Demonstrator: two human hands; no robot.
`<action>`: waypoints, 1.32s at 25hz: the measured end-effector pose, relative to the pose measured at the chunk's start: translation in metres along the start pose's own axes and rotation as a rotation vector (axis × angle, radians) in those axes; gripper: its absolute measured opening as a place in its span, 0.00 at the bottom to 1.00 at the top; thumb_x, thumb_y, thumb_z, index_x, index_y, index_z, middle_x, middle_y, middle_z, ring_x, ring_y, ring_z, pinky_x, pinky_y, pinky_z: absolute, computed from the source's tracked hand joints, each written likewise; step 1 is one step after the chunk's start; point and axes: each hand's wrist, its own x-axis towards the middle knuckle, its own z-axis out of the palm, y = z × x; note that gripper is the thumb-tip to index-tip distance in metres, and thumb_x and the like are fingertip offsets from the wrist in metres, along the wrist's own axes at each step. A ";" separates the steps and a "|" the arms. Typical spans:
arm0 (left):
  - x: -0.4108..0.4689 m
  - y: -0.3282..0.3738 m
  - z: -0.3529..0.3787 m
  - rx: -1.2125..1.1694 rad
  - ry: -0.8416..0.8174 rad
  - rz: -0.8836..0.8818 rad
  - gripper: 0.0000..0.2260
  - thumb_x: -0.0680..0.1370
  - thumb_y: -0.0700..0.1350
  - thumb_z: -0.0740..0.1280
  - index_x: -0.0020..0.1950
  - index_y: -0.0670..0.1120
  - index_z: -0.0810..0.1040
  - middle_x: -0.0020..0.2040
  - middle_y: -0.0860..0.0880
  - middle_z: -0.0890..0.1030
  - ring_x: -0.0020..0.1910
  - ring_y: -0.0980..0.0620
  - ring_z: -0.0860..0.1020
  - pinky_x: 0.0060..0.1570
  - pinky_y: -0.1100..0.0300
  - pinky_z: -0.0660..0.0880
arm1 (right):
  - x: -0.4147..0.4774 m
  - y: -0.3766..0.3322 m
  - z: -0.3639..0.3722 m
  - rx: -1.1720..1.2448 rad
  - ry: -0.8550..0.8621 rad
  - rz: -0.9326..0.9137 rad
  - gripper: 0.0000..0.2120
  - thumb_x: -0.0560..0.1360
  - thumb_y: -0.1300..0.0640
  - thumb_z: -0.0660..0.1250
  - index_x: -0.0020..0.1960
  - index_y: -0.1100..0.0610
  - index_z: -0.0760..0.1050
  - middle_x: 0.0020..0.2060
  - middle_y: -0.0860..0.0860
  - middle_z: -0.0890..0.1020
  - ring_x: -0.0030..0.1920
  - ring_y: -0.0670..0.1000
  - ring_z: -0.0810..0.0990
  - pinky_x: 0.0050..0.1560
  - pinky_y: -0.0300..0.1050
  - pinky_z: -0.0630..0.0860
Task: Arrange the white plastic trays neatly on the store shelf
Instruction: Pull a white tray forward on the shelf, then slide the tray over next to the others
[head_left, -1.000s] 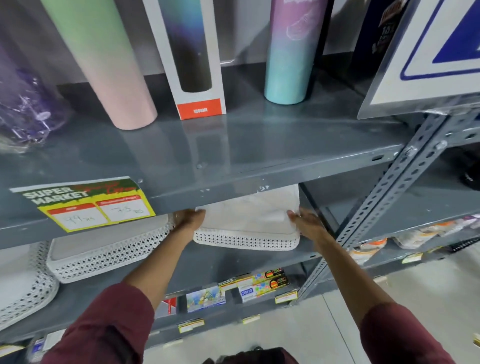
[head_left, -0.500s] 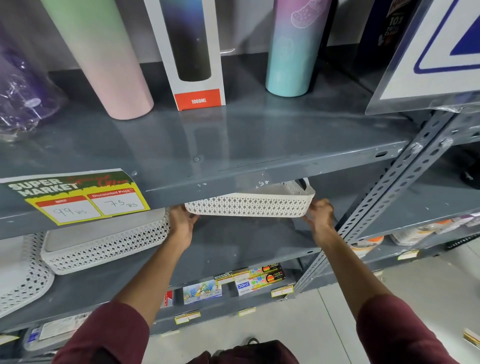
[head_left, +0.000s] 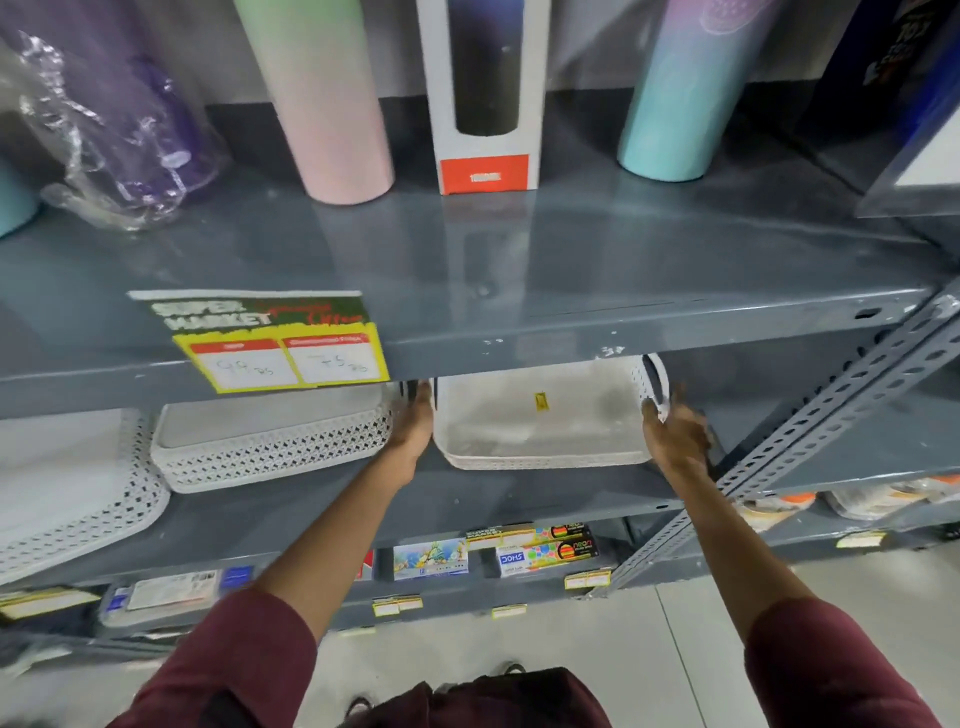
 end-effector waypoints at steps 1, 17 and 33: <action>-0.010 0.010 -0.008 0.039 -0.037 0.021 0.31 0.76 0.73 0.53 0.70 0.57 0.73 0.66 0.60 0.74 0.68 0.56 0.71 0.72 0.53 0.63 | -0.005 -0.010 0.004 -0.090 0.086 -0.161 0.27 0.80 0.49 0.58 0.75 0.60 0.61 0.69 0.64 0.72 0.70 0.65 0.70 0.69 0.58 0.66; 0.044 -0.020 -0.313 0.164 0.320 -0.218 0.35 0.64 0.52 0.76 0.66 0.39 0.73 0.58 0.41 0.78 0.58 0.45 0.78 0.58 0.52 0.77 | -0.146 -0.258 0.201 -0.083 -0.455 -0.206 0.40 0.74 0.42 0.67 0.77 0.63 0.57 0.76 0.60 0.64 0.75 0.61 0.65 0.72 0.56 0.68; -0.013 -0.017 -0.318 -0.650 0.069 -0.001 0.16 0.83 0.50 0.54 0.49 0.50 0.82 0.43 0.51 0.87 0.46 0.49 0.82 0.47 0.55 0.76 | -0.179 -0.226 0.163 1.105 -0.508 0.227 0.23 0.77 0.50 0.48 0.60 0.58 0.75 0.55 0.59 0.81 0.57 0.61 0.79 0.65 0.55 0.70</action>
